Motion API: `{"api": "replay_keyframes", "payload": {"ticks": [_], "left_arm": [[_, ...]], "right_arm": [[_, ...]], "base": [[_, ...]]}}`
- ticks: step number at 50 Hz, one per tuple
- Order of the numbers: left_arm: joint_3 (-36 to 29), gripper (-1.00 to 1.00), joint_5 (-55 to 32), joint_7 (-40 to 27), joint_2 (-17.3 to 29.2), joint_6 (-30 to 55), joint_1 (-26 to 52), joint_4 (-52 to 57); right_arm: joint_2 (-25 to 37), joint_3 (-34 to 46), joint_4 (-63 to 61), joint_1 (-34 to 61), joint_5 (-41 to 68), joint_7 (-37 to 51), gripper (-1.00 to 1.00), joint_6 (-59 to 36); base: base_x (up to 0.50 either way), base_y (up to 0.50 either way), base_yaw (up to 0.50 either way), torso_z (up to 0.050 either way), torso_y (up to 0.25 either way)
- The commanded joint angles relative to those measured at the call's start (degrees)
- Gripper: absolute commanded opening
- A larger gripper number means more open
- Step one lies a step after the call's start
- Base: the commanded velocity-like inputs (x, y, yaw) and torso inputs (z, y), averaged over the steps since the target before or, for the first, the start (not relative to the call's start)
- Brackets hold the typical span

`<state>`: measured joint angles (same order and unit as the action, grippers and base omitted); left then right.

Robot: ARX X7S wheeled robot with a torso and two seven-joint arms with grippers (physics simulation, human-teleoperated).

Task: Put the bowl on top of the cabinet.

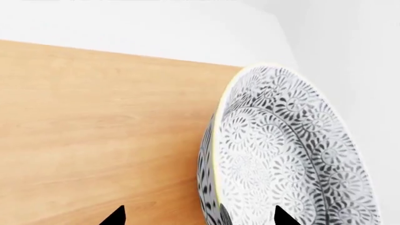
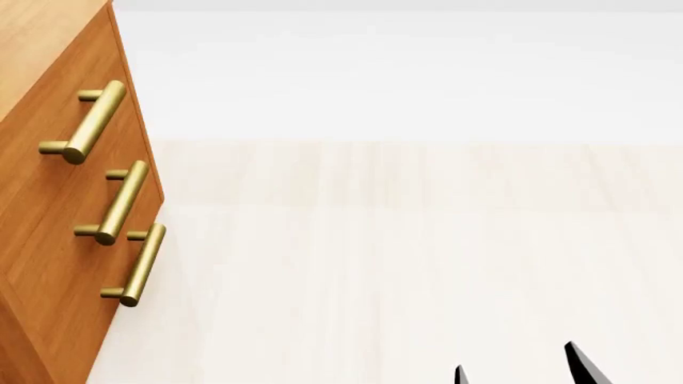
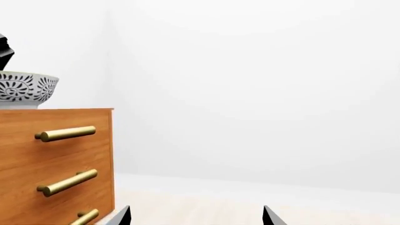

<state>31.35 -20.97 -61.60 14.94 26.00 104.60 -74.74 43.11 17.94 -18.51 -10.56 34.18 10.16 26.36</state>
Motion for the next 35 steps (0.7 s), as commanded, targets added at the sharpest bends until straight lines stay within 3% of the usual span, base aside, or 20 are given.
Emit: {"api": "replay_keyframes", "payload": {"ticks": [1, 18, 35], "left_arm": [[1.59, 1.0, 2.45, 0.78, 0.15, 0.68, 0.25, -0.09], [1.78, 1.0, 5.16, 1.72, -1.48, 3.91, 4.08, 2.39], [0.09, 1.0, 4.07, -3.9, -6.38, 19.96, 2.54, 27.12]], "right_arm": [[-0.32, 0.11, 0.52, 0.0, 0.04, -0.35, 1.0, 0.21], [-0.11, -0.01, 0.09, 0.05, 0.19, -0.35, 1.0, -0.02], [0.11, -0.09, -0.66, -0.02, -0.08, -0.05, 1.0, -0.41]], "base": [[0.0, 0.0, 0.0, 0.0, 0.0], [0.0, 0.0, 0.0, 0.0, 0.0], [0.0, 0.0, 0.0, 0.0, 0.0]]}}
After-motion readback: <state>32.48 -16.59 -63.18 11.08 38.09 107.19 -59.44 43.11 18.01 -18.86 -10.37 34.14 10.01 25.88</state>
